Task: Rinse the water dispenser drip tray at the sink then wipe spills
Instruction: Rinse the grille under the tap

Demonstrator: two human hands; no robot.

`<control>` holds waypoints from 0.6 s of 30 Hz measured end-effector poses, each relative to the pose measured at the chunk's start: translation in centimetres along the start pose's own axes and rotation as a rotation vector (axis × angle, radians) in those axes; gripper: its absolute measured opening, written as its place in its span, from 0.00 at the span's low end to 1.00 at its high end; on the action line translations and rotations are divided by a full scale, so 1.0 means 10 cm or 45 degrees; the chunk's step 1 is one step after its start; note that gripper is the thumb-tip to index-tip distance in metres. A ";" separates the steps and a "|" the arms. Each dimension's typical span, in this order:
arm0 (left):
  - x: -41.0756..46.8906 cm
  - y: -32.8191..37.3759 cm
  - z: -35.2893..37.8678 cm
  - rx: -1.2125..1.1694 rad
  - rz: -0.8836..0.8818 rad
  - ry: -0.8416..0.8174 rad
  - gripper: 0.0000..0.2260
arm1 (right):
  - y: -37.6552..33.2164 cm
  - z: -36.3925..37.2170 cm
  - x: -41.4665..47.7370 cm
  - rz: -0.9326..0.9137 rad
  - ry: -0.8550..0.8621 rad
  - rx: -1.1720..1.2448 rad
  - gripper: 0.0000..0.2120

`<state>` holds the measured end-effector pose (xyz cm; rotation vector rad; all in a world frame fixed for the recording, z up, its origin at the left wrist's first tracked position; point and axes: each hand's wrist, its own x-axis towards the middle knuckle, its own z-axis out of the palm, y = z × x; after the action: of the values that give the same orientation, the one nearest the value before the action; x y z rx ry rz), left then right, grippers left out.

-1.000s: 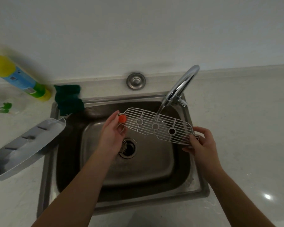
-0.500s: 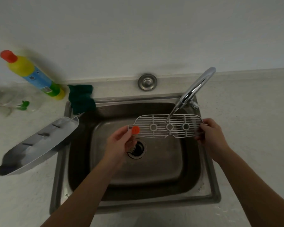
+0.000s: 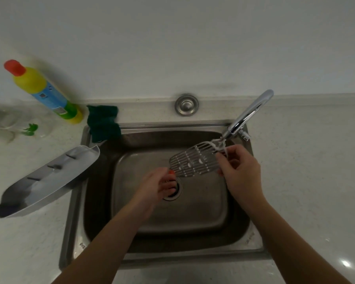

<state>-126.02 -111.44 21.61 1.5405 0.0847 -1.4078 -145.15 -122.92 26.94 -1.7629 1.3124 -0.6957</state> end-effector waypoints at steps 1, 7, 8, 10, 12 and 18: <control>-0.04 0.01 0.12 0.003 -0.025 -0.090 0.15 | 0.00 0.04 -0.05 -0.024 0.002 -0.024 0.11; -0.10 0.08 0.55 -0.098 -0.029 -0.309 0.20 | 0.09 0.34 -0.30 -0.344 -0.214 -0.253 0.12; -0.08 0.09 0.55 -0.068 0.002 -0.280 0.16 | 0.12 0.35 -0.33 -0.374 -0.286 -0.244 0.14; -0.02 0.10 0.49 0.008 0.042 -0.195 0.07 | 0.18 0.32 -0.37 -0.393 -0.423 -0.201 0.16; 0.04 0.13 0.39 0.101 0.034 -0.159 0.08 | 0.25 0.24 -0.40 -0.309 -0.458 -0.162 0.16; 0.12 0.22 -0.05 0.223 0.081 -0.098 0.12 | 0.62 -0.06 -0.15 0.288 -0.171 -0.116 0.11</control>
<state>-123.91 -112.83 21.91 1.6140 -0.1367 -1.4528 -149.26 -122.43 22.00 -1.6676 1.4410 -0.3904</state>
